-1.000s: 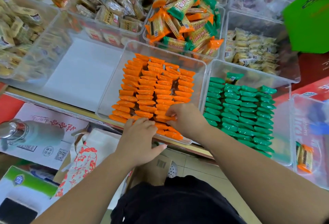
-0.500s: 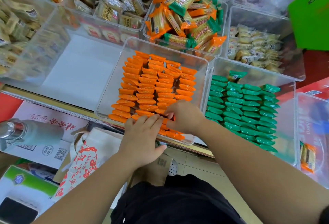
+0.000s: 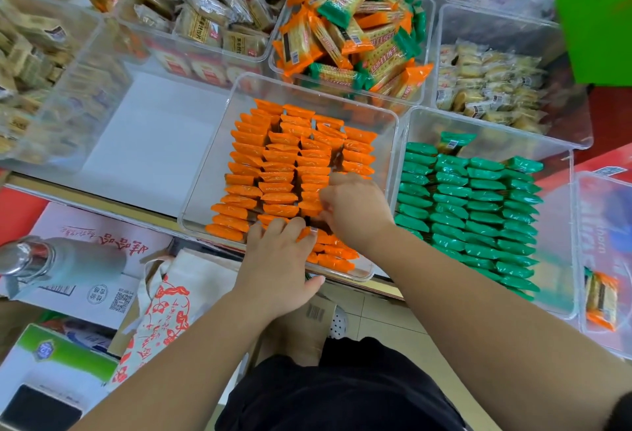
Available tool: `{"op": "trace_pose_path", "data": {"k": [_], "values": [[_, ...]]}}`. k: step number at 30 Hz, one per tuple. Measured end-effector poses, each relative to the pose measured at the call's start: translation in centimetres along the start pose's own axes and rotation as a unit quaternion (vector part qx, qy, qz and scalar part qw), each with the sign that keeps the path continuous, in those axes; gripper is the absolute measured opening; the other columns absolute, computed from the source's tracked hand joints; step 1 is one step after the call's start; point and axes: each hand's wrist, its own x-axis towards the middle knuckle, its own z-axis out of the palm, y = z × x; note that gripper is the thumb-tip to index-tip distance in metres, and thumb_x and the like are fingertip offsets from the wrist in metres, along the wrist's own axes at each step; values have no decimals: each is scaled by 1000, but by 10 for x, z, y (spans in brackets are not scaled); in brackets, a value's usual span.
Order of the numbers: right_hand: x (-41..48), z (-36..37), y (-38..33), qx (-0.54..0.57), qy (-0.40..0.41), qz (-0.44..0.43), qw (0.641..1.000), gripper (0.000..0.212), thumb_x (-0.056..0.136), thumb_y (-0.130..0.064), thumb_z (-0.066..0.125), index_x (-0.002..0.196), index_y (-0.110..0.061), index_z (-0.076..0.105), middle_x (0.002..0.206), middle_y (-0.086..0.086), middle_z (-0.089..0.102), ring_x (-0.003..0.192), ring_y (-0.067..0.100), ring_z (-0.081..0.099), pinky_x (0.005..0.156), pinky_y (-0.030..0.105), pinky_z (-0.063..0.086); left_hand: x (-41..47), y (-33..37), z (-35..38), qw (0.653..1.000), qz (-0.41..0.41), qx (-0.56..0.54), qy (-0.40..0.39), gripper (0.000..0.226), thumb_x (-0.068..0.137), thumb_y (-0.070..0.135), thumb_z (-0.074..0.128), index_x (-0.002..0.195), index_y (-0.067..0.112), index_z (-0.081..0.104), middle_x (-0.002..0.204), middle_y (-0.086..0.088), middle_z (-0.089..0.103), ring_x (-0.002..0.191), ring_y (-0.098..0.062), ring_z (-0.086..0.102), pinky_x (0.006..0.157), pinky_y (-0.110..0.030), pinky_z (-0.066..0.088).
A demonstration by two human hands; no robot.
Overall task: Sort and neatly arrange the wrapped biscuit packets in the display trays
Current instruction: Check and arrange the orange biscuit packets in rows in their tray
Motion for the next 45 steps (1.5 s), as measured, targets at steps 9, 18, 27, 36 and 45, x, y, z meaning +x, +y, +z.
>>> {"op": "trace_pose_path", "data": {"k": [9, 18, 27, 36, 45], "values": [[-43, -50, 28, 116, 63, 71, 989, 14, 92, -33, 68, 86, -23, 59, 99, -2, 57, 90, 21, 56, 69, 31, 41, 8, 3, -6, 999, 16, 27, -38, 75, 81, 79, 39, 132, 28, 59, 147, 8, 49, 138, -20, 35, 112, -49, 26], [-95, -59, 47, 295, 153, 178, 926, 19, 87, -27, 76, 76, -17, 63, 68, -5, 60, 60, 5, 54, 56, 24, 39, 7, 1, -6, 999, 27, 26, -21, 69, 84, 75, 40, 124, 26, 67, 141, 9, 57, 130, -18, 43, 108, -46, 31], [-141, -58, 29, 611, 83, 240, 749, 16, 88, -14, 74, 78, -6, 66, 69, 9, 69, 64, 12, 62, 62, 27, 47, -34, 14, -34, 992, -9, -123, 32, 42, 87, 22, 57, 128, 18, 65, 129, 0, 66, 120, -27, 56, 98, -48, 46], [-178, -67, -2, 669, 65, 193, 715, 14, 86, -11, 75, 74, -11, 69, 65, 5, 66, 60, 11, 55, 61, 22, 46, -102, 39, -99, 799, -163, -557, 154, 28, 97, 14, 61, 100, 41, 67, 94, 24, 72, 91, 1, 67, 73, -10, 51], [-189, -72, -18, 719, 30, 159, 676, 14, 85, -22, 75, 73, -16, 75, 70, 6, 67, 65, 11, 56, 68, 26, 46, -116, 36, -104, 658, -273, -686, 148, 15, 93, 0, 63, 101, 9, 73, 92, -8, 77, 82, -22, 73, 73, -34, 58]]}}
